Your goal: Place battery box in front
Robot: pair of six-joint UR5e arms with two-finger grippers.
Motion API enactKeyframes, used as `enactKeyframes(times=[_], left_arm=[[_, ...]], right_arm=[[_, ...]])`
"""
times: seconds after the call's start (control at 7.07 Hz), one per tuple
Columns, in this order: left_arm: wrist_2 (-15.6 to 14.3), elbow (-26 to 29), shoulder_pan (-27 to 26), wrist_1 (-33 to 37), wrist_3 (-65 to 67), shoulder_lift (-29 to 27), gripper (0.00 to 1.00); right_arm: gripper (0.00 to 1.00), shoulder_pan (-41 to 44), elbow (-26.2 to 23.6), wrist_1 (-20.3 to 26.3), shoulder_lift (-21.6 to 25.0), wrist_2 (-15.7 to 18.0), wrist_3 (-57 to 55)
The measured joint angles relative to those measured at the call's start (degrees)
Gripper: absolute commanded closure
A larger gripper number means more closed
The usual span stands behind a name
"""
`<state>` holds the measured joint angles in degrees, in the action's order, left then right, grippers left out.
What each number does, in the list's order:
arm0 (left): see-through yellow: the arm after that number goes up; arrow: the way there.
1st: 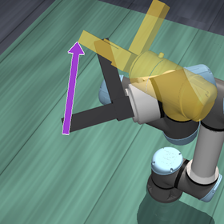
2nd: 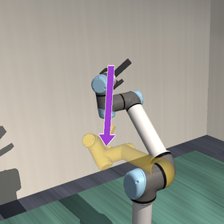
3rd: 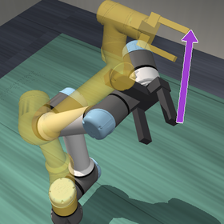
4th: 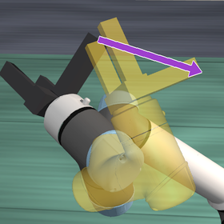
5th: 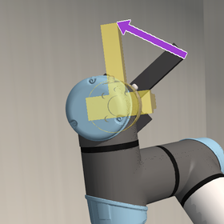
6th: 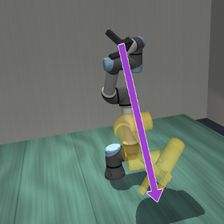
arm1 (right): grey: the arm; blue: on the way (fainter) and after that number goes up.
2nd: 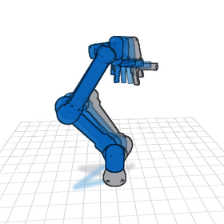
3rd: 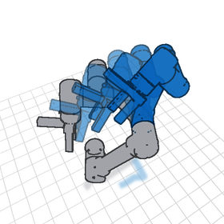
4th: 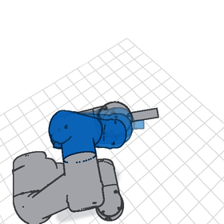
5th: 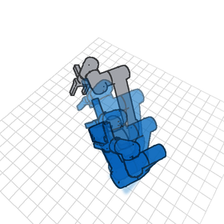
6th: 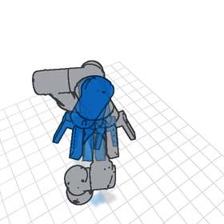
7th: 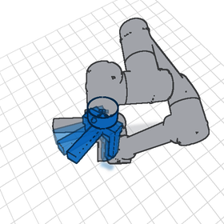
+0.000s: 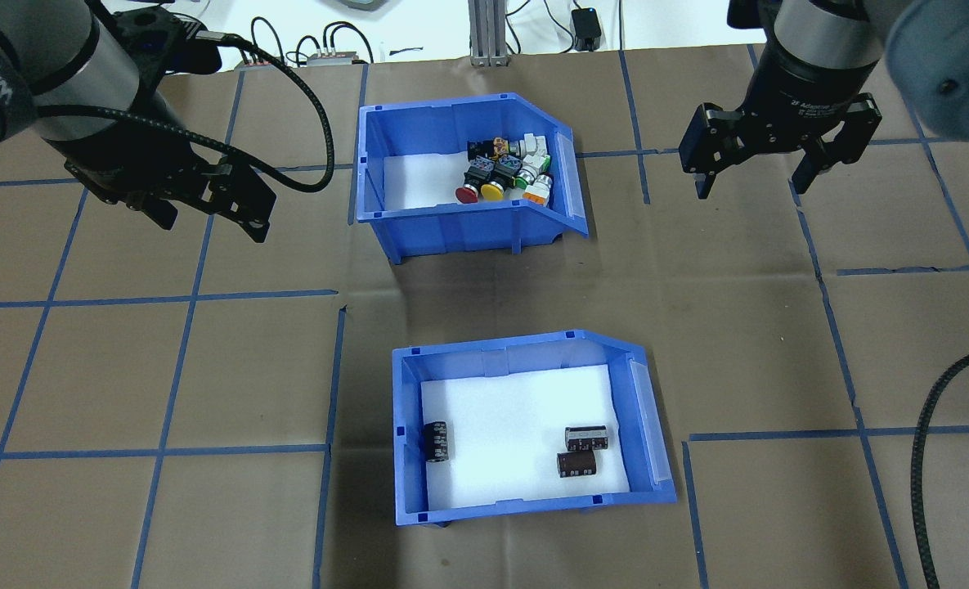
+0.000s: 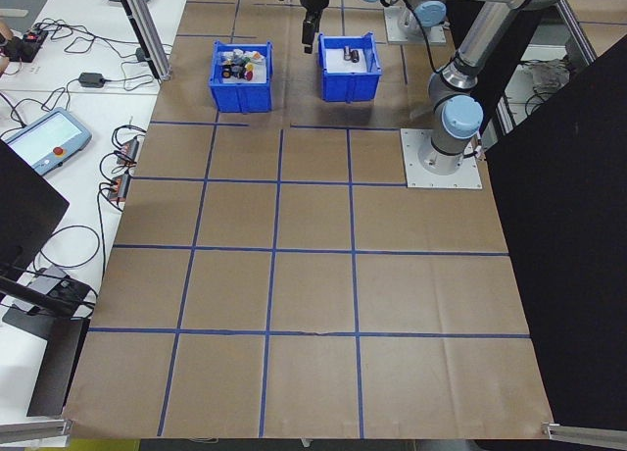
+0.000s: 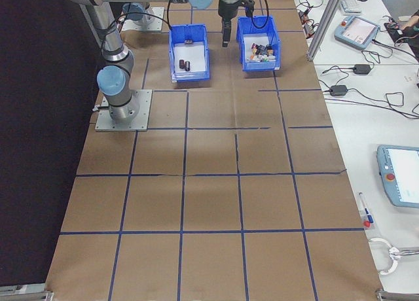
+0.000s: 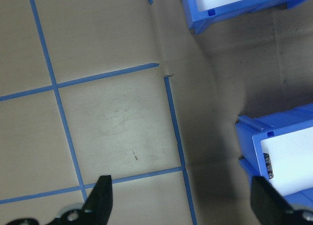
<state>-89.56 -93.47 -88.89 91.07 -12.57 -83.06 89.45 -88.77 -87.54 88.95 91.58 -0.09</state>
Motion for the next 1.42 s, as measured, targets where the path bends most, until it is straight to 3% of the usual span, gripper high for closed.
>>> enactKeyframes(times=[0.99,1.42], left_arm=[[0.0,-0.4,0.0,0.0,0.0,0.0,0.00],[0.1,-0.4,-0.1,0.0,0.1,0.1,0.00]], right_arm=[[0.00,0.3,0.7,-0.6,-0.9,0.6,1.9],[0.00,0.9,3.5,-3.0,-4.4,0.0,14.7]])
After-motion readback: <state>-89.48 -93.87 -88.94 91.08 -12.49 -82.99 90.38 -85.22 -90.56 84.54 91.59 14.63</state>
